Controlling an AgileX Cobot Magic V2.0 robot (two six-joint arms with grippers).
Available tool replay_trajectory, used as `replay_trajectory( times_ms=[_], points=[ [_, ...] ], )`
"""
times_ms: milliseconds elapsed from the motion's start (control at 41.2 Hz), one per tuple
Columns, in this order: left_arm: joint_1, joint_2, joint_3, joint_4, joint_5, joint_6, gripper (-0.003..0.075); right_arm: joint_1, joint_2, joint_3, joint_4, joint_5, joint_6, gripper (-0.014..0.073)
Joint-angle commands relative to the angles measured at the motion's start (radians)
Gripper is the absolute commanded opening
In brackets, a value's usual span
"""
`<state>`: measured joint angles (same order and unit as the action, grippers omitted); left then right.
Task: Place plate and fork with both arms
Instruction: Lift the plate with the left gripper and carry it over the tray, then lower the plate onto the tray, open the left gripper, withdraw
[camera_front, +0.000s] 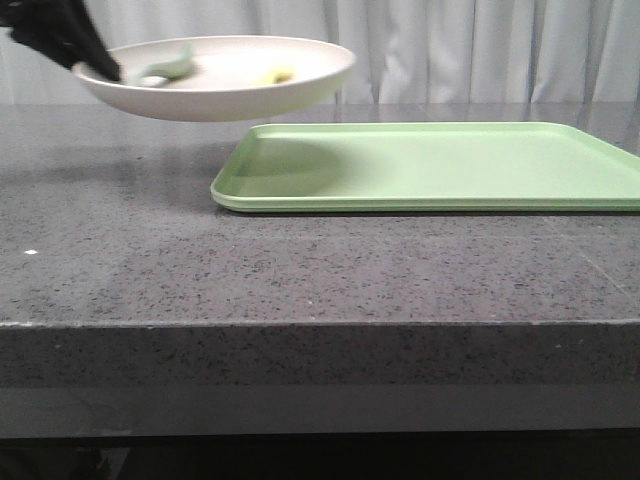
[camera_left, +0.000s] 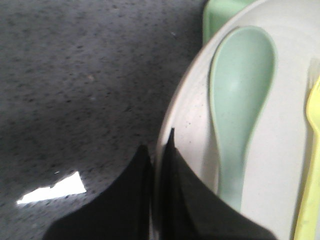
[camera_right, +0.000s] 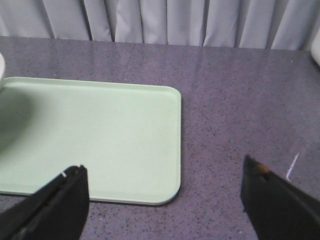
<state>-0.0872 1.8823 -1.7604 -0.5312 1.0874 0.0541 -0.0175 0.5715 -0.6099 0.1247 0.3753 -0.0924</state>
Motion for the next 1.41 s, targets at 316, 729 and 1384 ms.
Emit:
replay_trajectory(
  times_ms=[316,729,1384],
  points=[
    [-0.207,0.168,-0.295,-0.046,-0.007,-0.155,-0.0018,0.025,0.011,-0.034,-0.006,-0.082,-0.008,0.0636],
    [-0.300,0.269,-0.375,-0.040,-0.067,-0.238,-0.0018,0.051,0.011,-0.034,-0.006,-0.083,-0.008,0.0636],
    [-0.327,0.303,-0.375,-0.032,-0.116,-0.262,0.0020,0.051,0.011,-0.034,-0.006,-0.084,-0.008,0.0636]
  ],
)
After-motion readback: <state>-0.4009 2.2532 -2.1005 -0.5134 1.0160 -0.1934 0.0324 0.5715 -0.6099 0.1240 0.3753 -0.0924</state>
